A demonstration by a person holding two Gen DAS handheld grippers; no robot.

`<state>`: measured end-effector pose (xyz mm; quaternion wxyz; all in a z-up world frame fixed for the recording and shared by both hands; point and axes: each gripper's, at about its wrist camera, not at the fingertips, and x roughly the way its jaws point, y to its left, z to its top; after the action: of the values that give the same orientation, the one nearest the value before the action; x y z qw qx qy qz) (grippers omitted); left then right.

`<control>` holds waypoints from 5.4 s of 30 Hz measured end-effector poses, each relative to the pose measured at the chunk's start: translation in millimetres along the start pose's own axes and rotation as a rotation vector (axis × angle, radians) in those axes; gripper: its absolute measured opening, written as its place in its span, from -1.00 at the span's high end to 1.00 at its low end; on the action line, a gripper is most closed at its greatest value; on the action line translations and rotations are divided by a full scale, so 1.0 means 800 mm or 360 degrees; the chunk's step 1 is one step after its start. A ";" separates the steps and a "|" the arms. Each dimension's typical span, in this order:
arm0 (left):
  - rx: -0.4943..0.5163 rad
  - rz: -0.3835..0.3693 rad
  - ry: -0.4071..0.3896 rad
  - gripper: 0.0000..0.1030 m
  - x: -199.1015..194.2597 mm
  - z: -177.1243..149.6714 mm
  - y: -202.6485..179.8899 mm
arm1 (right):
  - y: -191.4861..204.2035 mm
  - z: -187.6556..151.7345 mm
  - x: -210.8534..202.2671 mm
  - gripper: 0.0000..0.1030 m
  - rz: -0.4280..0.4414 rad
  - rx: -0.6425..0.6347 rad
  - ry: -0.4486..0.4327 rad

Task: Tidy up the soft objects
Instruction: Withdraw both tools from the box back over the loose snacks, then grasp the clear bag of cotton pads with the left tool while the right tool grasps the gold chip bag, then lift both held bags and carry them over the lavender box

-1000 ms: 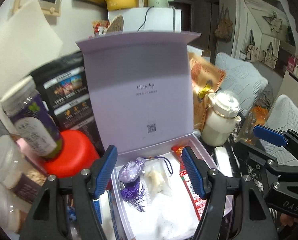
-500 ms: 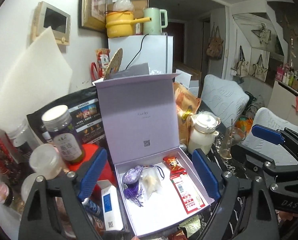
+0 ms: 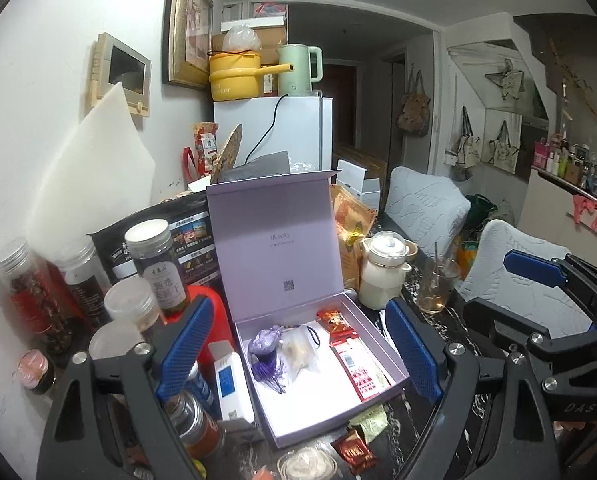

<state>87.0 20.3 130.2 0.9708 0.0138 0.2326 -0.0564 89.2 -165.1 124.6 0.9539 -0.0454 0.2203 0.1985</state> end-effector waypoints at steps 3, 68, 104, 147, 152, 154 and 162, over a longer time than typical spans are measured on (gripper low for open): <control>0.0024 -0.0020 -0.0010 -0.71 -0.014 -0.010 -0.002 | 0.008 -0.009 -0.014 -0.60 -0.0003 0.0003 -0.0006; -0.0229 -0.0377 0.0556 -0.71 0.064 -0.259 0.022 | 0.037 -0.293 0.014 -0.84 -0.0071 0.0169 0.0618; 0.0241 -0.0511 0.0834 -0.71 0.164 -0.268 -0.009 | 0.001 -0.291 0.057 -0.84 0.0052 0.0256 0.0738; 0.0030 -0.0324 0.0739 -0.03 0.068 -0.295 0.005 | 0.044 -0.320 0.035 -0.04 0.0154 0.0212 0.0714; 0.0013 -0.0313 0.0724 -0.03 0.050 -0.297 0.005 | 0.051 -0.324 0.025 0.02 0.0161 0.0214 0.0695; 0.0012 -0.0313 0.0718 -0.03 0.042 -0.300 0.003 | 0.055 -0.327 0.020 0.02 0.0163 0.0209 0.0693; 0.0004 -0.0350 0.0725 -0.03 0.015 -0.317 -0.007 | 0.065 -0.333 -0.009 0.03 0.0170 0.0250 0.0654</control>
<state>-17.2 26.9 -101.3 0.8814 0.0021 0.4454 -0.1574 -44.3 -166.4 -111.9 0.8777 0.0012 0.4270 0.2176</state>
